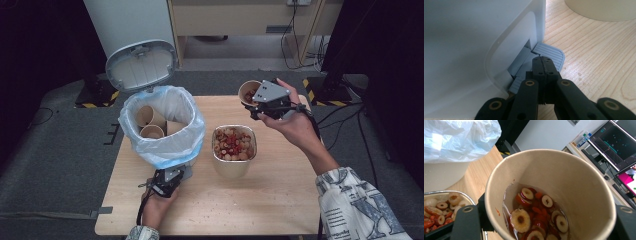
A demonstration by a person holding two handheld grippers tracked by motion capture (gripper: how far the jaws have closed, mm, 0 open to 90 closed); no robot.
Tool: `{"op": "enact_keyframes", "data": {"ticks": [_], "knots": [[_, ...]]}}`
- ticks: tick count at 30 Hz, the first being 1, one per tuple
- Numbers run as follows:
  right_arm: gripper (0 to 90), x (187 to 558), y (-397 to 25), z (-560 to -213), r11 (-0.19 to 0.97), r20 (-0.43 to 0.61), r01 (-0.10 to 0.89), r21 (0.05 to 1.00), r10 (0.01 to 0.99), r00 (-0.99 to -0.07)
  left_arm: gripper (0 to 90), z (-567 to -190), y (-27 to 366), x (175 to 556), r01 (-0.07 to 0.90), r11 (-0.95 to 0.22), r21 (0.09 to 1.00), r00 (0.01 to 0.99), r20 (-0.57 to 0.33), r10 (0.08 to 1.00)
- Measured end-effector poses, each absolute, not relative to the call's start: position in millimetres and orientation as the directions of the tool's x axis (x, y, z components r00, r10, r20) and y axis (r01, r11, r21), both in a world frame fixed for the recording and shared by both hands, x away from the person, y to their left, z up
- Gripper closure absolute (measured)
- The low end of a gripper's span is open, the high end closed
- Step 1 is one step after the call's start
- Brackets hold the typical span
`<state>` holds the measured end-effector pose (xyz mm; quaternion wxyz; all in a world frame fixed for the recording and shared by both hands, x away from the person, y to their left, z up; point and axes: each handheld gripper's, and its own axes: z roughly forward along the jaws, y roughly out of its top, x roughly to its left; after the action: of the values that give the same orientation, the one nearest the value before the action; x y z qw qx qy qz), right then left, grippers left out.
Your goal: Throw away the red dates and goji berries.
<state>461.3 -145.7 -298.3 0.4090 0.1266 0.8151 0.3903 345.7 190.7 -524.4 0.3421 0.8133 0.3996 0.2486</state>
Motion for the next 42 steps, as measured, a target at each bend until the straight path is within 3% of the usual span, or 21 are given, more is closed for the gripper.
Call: {"op": "enact_keyframes", "data": {"ticks": [26,42], "knots": [[29.9,460,-144,-297,0.662,-0.568,-0.125,0.739,0.512,-0.644,89.6,-524,191,346,0.48,-0.446,0.755,0.557,0.131,0.82],[29.9,457,-136,-305,0.713,-0.623,-0.151,0.685,0.465,-0.628,89.6,-524,191,346,0.48,-0.445,0.756,0.557,0.129,0.82]]}}
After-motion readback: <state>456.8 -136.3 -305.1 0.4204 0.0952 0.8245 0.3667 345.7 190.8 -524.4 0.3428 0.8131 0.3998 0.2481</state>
